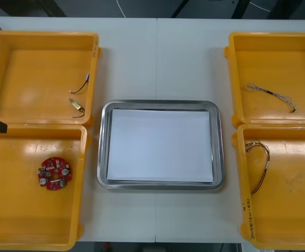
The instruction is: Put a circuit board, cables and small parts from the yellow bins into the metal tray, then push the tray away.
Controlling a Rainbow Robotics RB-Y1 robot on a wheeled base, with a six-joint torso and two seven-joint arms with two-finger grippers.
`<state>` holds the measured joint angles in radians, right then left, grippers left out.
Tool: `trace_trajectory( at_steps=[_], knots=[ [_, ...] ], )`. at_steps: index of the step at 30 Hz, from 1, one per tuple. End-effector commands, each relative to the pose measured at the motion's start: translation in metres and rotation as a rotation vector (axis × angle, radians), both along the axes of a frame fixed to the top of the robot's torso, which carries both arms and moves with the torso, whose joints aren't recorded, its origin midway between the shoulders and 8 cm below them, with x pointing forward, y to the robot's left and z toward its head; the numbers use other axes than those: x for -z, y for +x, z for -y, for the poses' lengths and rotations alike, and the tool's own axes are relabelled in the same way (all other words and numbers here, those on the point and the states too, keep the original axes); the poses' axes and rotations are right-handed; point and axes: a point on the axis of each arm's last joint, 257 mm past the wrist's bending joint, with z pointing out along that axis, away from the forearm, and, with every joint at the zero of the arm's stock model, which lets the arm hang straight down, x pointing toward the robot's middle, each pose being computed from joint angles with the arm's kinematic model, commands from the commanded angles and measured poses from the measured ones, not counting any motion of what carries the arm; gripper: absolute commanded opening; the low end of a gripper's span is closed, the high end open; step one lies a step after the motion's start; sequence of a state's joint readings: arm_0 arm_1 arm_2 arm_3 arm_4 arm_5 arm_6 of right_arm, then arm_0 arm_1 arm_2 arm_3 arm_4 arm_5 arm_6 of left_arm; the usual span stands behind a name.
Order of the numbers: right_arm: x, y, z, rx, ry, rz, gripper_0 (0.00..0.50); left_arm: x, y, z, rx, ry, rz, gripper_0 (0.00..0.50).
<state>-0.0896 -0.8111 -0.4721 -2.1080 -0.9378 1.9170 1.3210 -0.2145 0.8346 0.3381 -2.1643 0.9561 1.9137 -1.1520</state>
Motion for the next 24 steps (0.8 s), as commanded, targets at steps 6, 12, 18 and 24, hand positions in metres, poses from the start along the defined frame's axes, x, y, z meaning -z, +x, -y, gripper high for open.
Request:
trace_trajectory(
  at_steps=[6, 12, 18, 24],
  knots=[
    [-0.0076, -0.0040, 0.0119, -0.021, -0.048, -0.003, 0.500, -0.0145, -0.0038, -0.0154, 0.085, 0.103, 0.026, 0.500],
    [-0.0076, -0.0040, 0.0119, -0.021, -0.048, -0.003, 0.500, -0.0145, -0.0038, -0.0154, 0.085, 0.103, 0.026, 0.500],
    [-0.0076, -0.0040, 0.0119, -0.021, -0.048, -0.003, 0.500, -0.0145, -0.0038, -0.0154, 0.085, 0.103, 0.026, 0.500],
    [-0.0076, -0.0040, 0.0119, -0.021, -0.048, -0.003, 0.500, -0.0145, -0.0038, -0.0154, 0.085, 0.103, 0.026, 0.500]
  ],
)
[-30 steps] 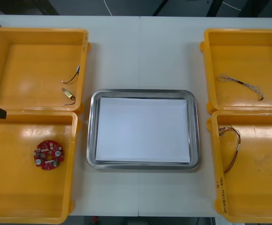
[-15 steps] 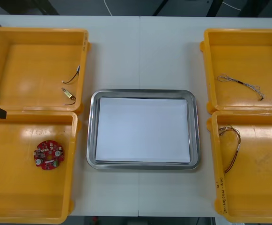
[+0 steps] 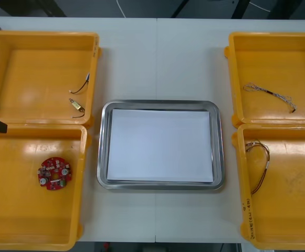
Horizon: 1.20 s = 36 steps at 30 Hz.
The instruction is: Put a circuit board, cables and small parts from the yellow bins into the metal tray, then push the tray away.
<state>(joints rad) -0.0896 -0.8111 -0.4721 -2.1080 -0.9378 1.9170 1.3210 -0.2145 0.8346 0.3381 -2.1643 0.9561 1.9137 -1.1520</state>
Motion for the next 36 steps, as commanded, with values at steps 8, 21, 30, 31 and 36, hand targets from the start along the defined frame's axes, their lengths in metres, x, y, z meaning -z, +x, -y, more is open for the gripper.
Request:
trace_trajectory(
  at_steps=[8, 21, 30, 31, 36],
  knots=[
    [-0.008, -0.004, 0.012, -0.021, -0.048, -0.003, 0.500, -0.014, -0.004, -0.015, 0.085, 0.103, 0.026, 0.500],
    [-0.008, -0.004, 0.012, -0.021, -0.048, -0.003, 0.500, 0.006, -0.013, -0.015, 0.080, 0.081, -0.030, 0.500],
    [-0.025, 0.005, 0.012, -0.021, -0.057, 0.042, 0.500, 0.017, -0.022, -0.019, 0.063, 0.074, -0.060, 0.500],
    [-0.023, 0.004, 0.013, -0.017, -0.059, 0.037, 0.500, 0.020, -0.024, -0.020, 0.060, 0.074, -0.068, 0.500],
    [-0.018, 0.003, 0.006, -0.011, -0.043, 0.033, 0.500, 0.036, -0.036, -0.023, 0.050, 0.070, -0.100, 0.500]
  ],
)
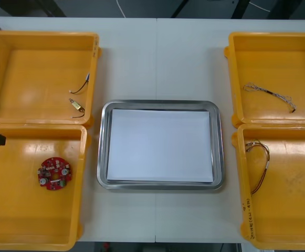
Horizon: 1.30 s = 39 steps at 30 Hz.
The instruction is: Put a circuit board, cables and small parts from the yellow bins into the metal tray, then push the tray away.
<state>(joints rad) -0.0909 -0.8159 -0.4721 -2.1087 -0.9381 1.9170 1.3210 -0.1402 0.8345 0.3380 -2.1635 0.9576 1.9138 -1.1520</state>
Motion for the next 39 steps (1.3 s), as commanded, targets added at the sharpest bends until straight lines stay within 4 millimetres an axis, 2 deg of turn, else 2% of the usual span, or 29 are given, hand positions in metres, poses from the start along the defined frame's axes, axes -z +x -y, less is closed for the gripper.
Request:
trace_trajectory(
  at_steps=[1, 7, 12, 19, 20, 26, 31, 39],
  knots=[
    [-0.015, 0.003, 0.003, -0.004, -0.027, 0.031, 0.500, 0.012, -0.016, -0.012, 0.079, 0.063, -0.024, 0.500],
    [-0.011, 0.003, -0.014, 0.054, 0.030, 0.036, 0.500, 0.020, -0.009, 0.003, 0.082, 0.032, 0.016, 0.500],
    [-0.008, 0.002, -0.035, 0.100, 0.074, 0.041, 0.500, 0.029, -0.001, 0.019, 0.075, -0.016, 0.060, 0.500],
    [0.003, 0.002, -0.062, 0.142, 0.125, 0.044, 0.500, 0.043, -0.003, 0.034, 0.077, -0.049, 0.083, 0.500],
    [0.007, 0.001, -0.071, 0.156, 0.149, 0.040, 0.500, 0.048, -0.003, 0.039, 0.078, -0.060, 0.087, 0.500],
    [0.020, -0.002, -0.097, 0.215, 0.226, 0.023, 0.500, 0.068, -0.002, 0.048, 0.070, -0.041, 0.099, 0.500],
    [0.035, -0.008, -0.102, 0.252, 0.248, -0.010, 0.500, 0.083, -0.002, 0.054, 0.067, -0.030, 0.110, 0.500],
    [0.063, -0.014, -0.090, 0.300, 0.133, -0.035, 0.500, 0.109, -0.010, 0.062, 0.066, -0.020, 0.113, 0.500]
  ],
)
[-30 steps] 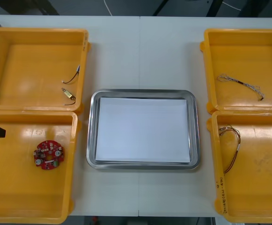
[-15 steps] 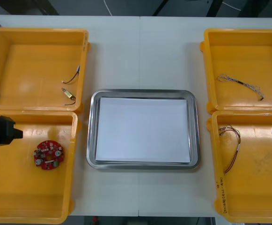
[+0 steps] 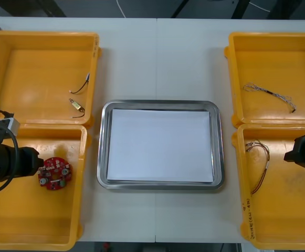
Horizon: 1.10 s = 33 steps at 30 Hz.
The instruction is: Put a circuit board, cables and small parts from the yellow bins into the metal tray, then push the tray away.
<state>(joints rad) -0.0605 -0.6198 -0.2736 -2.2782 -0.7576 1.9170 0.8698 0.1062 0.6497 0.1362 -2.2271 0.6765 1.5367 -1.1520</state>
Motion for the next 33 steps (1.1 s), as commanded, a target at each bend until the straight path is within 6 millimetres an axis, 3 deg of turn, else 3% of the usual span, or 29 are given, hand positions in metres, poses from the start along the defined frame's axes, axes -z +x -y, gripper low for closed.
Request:
trace_trajectory(
  at_steps=[1, 7, 12, 33],
  knots=[
    [0.015, -0.008, -0.005, 0.021, -0.047, -0.020, 0.500, 0.016, -0.015, 0.014, 0.083, 0.029, 0.000, 0.500],
    [0.032, -0.006, -0.004, 0.058, -0.054, -0.047, 0.500, 0.029, -0.022, 0.020, 0.085, 0.021, -0.002, 0.500],
    [0.040, 0.006, -0.004, 0.084, -0.023, -0.024, 0.500, 0.039, -0.028, 0.023, 0.088, 0.030, -0.015, 0.500],
    [0.074, 0.037, -0.012, 0.121, 0.009, 0.023, 0.500, 0.068, -0.020, 0.019, 0.079, 0.068, -0.001, 0.500]
  ],
)
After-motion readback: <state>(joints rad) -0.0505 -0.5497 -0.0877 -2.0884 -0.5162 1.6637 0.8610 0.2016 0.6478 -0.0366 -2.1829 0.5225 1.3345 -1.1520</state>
